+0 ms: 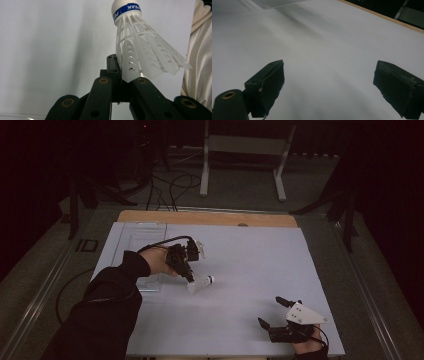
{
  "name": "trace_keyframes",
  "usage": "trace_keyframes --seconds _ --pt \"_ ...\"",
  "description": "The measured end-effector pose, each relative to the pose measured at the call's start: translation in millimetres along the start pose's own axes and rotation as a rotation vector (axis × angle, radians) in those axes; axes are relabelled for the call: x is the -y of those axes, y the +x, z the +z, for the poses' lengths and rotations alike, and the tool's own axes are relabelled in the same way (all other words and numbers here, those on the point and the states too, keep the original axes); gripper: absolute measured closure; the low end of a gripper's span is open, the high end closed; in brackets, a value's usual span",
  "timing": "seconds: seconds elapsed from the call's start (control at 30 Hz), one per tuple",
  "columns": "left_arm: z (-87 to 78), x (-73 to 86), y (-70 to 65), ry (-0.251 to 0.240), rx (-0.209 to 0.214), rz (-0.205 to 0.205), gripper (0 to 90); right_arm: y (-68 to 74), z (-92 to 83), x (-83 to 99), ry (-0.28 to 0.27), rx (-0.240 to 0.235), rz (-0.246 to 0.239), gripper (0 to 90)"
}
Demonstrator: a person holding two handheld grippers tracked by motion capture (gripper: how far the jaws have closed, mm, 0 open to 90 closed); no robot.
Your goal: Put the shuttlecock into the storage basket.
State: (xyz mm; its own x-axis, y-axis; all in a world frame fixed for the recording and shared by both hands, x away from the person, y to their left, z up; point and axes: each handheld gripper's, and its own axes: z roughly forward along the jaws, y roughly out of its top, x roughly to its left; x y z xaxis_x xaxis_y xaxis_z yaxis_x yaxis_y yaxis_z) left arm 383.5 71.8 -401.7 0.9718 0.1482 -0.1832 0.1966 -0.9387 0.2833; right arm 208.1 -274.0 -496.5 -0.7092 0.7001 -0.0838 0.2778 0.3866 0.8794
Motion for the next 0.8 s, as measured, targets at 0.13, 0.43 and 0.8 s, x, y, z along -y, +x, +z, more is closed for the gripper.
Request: trace_keyframes --seconds 0.13,0.43,0.8 --pt "-3.7 5.6 1.4 0.002 -0.003 0.005 90.0 0.2 0.1 0.0 0.000 0.001 -0.001 9.7" --pt "-18.3 18.3 0.9 -0.006 -0.021 0.009 90.0 0.5 0.6 -0.1 -0.001 0.000 -0.001 9.7" --pt "-44.8 43.3 6.4 -0.030 -0.069 -0.033 90.0 0.3 0.3 -0.4 -0.006 -0.004 0.012 9.7"
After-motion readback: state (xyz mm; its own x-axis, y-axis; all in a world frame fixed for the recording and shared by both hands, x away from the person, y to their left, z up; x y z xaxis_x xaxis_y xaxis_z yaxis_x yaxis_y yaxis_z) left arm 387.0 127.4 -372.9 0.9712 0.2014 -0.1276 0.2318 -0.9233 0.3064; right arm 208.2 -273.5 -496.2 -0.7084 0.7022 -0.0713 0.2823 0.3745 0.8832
